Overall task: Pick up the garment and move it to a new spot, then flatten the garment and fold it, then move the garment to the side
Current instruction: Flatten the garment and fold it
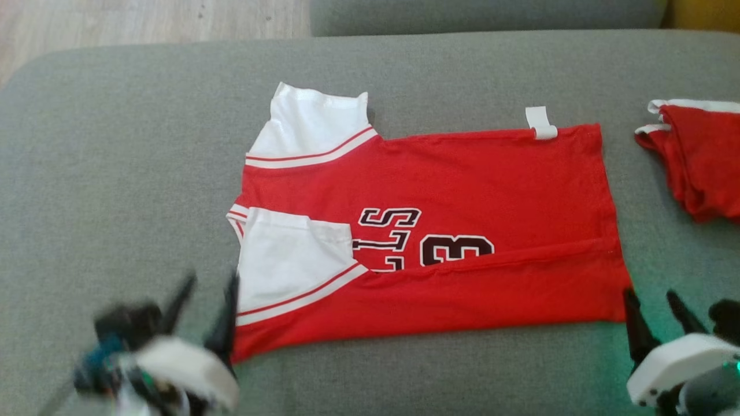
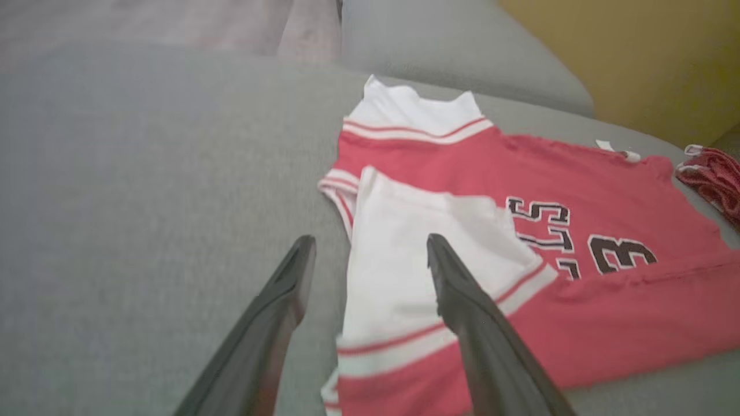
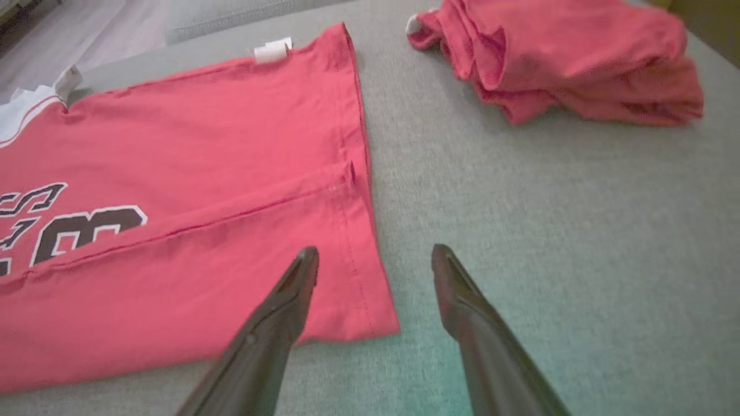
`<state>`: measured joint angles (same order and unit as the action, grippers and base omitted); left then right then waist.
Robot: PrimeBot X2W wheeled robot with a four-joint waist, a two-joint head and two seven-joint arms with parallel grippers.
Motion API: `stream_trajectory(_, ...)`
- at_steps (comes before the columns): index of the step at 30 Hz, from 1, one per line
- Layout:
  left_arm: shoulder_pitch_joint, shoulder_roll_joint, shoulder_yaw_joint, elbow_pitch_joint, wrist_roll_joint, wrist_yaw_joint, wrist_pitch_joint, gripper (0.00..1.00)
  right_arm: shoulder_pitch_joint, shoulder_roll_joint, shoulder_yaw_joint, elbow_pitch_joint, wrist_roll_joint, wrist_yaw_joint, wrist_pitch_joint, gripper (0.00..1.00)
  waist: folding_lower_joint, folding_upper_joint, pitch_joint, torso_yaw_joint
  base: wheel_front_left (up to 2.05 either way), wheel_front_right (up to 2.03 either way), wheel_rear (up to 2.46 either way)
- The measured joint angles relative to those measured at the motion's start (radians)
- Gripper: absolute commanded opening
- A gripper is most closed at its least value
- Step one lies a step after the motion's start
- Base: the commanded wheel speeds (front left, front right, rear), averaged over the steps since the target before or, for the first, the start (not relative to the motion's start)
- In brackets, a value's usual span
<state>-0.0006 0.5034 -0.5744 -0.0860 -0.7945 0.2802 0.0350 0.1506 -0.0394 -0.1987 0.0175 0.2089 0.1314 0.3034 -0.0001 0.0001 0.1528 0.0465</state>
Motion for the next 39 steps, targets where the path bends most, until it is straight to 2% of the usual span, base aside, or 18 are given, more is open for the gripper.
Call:
stream_trajectory(3,-0.118,0.039,0.022,-0.02,0.033,-0.015,0.033,1.0,-0.03,0.0,0.0,-0.03,-0.018,0.0,-0.009,1.0,0.0001,0.0,0.016,-0.006,0.0,0.0,0.0)
stream_trajectory(4,-0.219,0.063,0.031,-0.026,0.053,-0.03,0.06,1.0,-0.074,0.0,0.003,-0.046,-0.034,0.0,-0.009,1.0,0.0002,0.0,0.03,-0.011,0.0,0.0,0.0)
stream_trajectory(9,-0.468,0.11,0.055,-0.023,0.084,-0.083,0.16,1.0,-0.202,-0.001,0.054,-0.077,-0.063,0.0,-0.007,1.0,0.0003,0.0,0.078,-0.033,0.0,0.0,0.0)
stream_trajectory(16,-0.716,0.163,0.048,0.133,0.108,-0.163,0.323,1.0,-0.35,-0.003,0.143,-0.081,-0.079,0.0,0.001,1.0,0.0003,0.0,0.174,-0.091,0.0,0.0,0.0)
stream_trajectory(22,-0.803,0.165,0.019,0.262,0.11,-0.22,0.396,1.0,-0.423,-0.004,0.183,-0.076,-0.079,0.0,-0.008,1.0,0.0004,-0.0001,0.267,-0.15,0.0,0.0,0.0)
stream_trajectory(28,-0.853,0.167,0.016,0.347,0.105,-0.246,0.433,1.0,-0.459,-0.005,0.205,-0.071,-0.078,0.0,-0.023,1.0,0.0004,-0.0001,0.35,-0.206,0.0,0.0,0.0)
stream_trajectory(39,-0.886,0.178,0.016,0.405,0.096,-0.255,0.454,1.0,-0.497,-0.005,0.233,-0.043,-0.059,0.0,-0.059,1.0,0.0002,-0.0001,0.423,-0.266,0.0,0.0,0.0)
